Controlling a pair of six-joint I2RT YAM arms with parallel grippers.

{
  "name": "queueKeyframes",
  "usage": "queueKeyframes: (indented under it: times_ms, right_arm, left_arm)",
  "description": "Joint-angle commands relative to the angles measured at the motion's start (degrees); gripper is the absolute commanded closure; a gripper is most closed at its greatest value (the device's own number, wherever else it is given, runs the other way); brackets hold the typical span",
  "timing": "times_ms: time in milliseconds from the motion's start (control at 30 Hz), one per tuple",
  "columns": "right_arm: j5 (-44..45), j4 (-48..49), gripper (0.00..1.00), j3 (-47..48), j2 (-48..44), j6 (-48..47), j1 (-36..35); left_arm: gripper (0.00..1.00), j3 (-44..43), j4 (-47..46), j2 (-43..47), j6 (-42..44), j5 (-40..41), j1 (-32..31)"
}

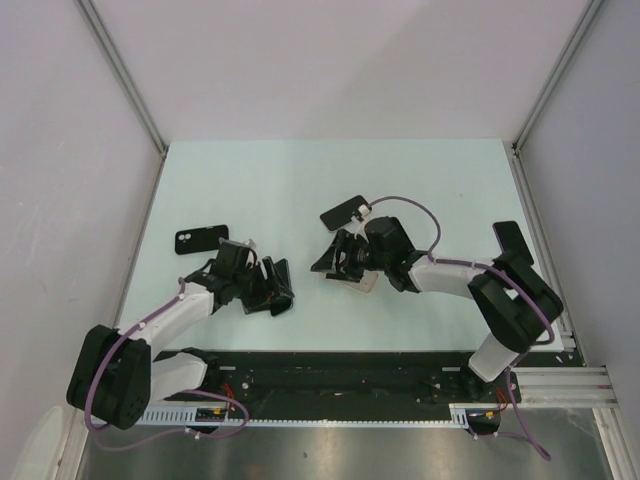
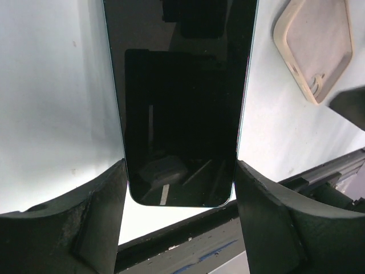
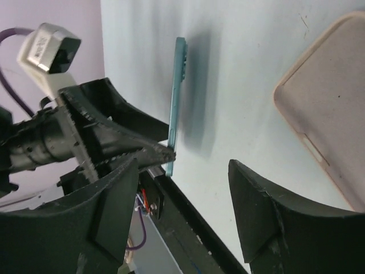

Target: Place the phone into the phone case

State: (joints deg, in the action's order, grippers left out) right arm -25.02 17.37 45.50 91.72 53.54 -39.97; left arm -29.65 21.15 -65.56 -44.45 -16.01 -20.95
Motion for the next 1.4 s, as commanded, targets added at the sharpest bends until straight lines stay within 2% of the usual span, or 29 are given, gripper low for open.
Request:
queueKeyframes:
  times_ms: [0, 100, 300, 500, 700, 733, 800, 833, 900, 933, 1067, 1233, 1367]
  right_arm:
    - [-1.35, 9.44, 0.33, 0.91, 5.74, 4.81, -2.21]
    - [-3.02, 12.16, 0.36, 2.57, 9.34, 6.93, -3.36]
    - [0.4, 8.39, 0.38, 5.74, 12.77, 6.66, -5.91]
    - [0.05, 6.89, 0.4, 8.11, 16.29, 7.37, -6.7]
    - [-0.82, 6.45, 0.5, 10.75, 19.72, 7.9, -6.88]
    - [-1.26, 6.71, 0.63, 10.93, 19.98, 7.98, -6.97]
    - [-2.66, 7.5, 0.74, 11.28, 20.25, 7.98, -6.88]
    - [-2.76, 7.59, 0.83, 11.2, 20.25, 7.81, -6.79]
    - [-2.5, 7.25, 0.92, 11.19, 19.81, 7.46, -6.79]
    - [-2.49, 6.98, 1.0, 11.19, 19.81, 6.76, -6.62]
    - [-3.02, 5.05, 1.0, 11.19, 18.32, 5.0, -5.48]
    - [-3.11, -0.74, 1.0, 11.28, 11.65, -0.18, -3.28]
    - [2.4, -10.14, 1.0, 9.97, 3.92, -7.81, -1.61]
  left_arm:
    - [0.32, 1.34, -7.16, 2.45, 2.17, -6.04, -0.58]
    - [0.32, 2.31, -7.87, 3.33, 2.43, -7.37, -0.76]
    - [0.32, 2.93, -8.49, 3.95, 2.7, -7.98, -1.11]
    - [0.3, 2.84, -8.66, 2.63, 4.28, -8.6, -1.55]
    - [0.3, 2.75, -9.55, 1.93, 3.75, -9.74, -1.55]
    - [0.3, 2.75, -9.55, 1.84, 3.84, -10.18, -1.55]
    - [0.23, 2.84, -9.55, 1.58, 4.54, -10.79, -1.46]
    - [0.2, 2.84, -9.63, 1.14, 4.8, -11.67, -1.55]
    - [0.15, 2.76, -9.72, 0.79, 5.59, -12.72, -1.55]
    - [0.13, 2.58, -9.72, 0.78, 5.77, -13.34, -1.46]
    - [0.0, 1.35, -8.59, 3.15, 6.91, -15.45, -1.46]
    - [0.0, -6.54, -1.56, 7.37, 10.95, -13.88, -1.55]
    - [0.04, -17.09, 8.27, 5.36, 17.53, -9.93, -1.46]
